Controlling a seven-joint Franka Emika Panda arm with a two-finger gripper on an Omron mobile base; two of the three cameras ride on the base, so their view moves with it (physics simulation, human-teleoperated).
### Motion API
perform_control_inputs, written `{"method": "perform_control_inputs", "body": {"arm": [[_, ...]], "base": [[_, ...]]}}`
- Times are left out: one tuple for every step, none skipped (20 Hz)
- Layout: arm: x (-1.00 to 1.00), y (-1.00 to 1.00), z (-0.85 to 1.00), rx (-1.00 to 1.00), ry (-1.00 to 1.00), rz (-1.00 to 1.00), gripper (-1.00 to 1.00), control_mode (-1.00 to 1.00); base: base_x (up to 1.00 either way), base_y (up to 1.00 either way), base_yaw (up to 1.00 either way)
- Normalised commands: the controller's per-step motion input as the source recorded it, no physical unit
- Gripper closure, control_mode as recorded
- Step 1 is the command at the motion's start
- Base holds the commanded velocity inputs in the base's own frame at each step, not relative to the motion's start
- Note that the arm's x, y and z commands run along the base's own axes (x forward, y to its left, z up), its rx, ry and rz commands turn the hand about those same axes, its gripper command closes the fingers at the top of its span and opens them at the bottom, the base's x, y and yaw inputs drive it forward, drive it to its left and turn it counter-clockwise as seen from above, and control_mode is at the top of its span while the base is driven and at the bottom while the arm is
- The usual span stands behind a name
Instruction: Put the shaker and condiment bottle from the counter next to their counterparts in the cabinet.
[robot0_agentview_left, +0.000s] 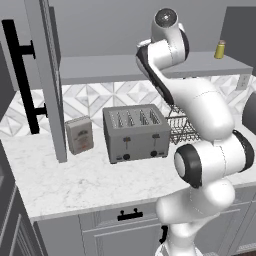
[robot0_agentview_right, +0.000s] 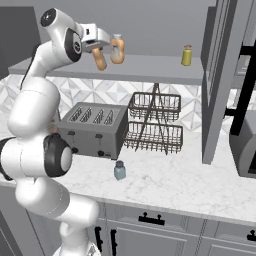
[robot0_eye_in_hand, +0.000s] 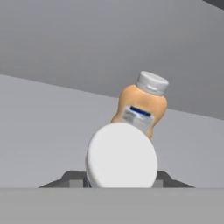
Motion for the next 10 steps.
{"method": "perform_control_inputs", "body": {"arm": [[0.36, 0.06, -0.12, -0.05, 0.02, 0.0, 1.0, -1.0], [0.38, 0.02, -0.11, -0.05, 0.03, 0.0, 1.0, -1.0], [0.36, 0.01, -0.1, -0.05, 0.03, 0.0, 1.0, -1.0], [0.19, 0.11, -0.09, -0.04, 0.01, 0.01, 1.0, -1.0], [0.15, 0.21, -0.1, -0.05, 0.0, 0.03, 1.0, -1.0], [0.2, 0.21, -0.11, -0.05, 0.01, 0.02, 1.0, -1.0], [0.28, 0.16, -0.14, -0.06, 0.02, 0.01, 1.0, -1.0], [0.44, 0.03, -0.15, -0.06, 0.04, 0.0, 1.0, -1.0], [0.43, 0.0, -0.13, -0.04, 0.03, 0.0, 1.0, -1.0], [0.48, 0.0, -0.09, -0.03, 0.04, 0.0, 1.0, -1.0]], "base": [[0.0, 0.0, 0.0], [0.0, 0.0, 0.0], [0.0, 0.0, 0.0], [0.0, 0.0, 0.0], [0.0, 0.0, 0.0], [0.0, 0.0, 0.0], [0.0, 0.0, 0.0], [0.0, 0.0, 0.0], [0.0, 0.0, 0.0], [0.0, 0.0, 0.0]]}}
